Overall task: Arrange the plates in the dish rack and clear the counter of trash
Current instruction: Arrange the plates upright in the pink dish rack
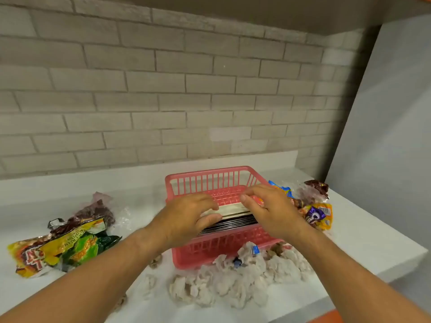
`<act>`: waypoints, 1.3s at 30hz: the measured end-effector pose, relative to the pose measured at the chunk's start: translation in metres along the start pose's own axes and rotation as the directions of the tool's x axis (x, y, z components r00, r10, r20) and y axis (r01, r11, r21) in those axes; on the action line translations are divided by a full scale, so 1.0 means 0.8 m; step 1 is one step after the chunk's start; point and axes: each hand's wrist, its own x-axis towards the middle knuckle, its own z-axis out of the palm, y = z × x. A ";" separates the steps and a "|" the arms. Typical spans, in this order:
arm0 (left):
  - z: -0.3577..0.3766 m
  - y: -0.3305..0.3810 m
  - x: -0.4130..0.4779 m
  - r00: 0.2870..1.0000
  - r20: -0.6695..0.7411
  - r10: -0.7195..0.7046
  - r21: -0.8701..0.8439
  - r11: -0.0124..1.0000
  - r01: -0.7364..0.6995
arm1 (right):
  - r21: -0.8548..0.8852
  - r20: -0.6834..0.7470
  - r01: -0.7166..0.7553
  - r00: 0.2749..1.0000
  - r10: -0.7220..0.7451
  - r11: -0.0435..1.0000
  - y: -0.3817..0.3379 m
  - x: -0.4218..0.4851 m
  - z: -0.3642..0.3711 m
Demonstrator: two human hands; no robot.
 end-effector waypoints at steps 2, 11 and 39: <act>0.008 -0.007 0.003 1.000 0.016 -0.024 -0.041 0.999 0.025 | -0.022 0.024 -0.011 1.000 0.012 1.000 0.005 0.003 0.003; 0.026 -0.003 0.034 0.940 -0.171 -0.296 -0.168 0.949 0.268 | 0.153 0.254 -0.026 0.967 -0.015 0.988 0.043 0.041 -0.007; 0.082 0.001 -0.011 0.948 -0.134 -0.288 -0.275 0.930 0.244 | -0.033 0.317 0.039 0.948 -0.026 0.999 0.098 0.136 -0.013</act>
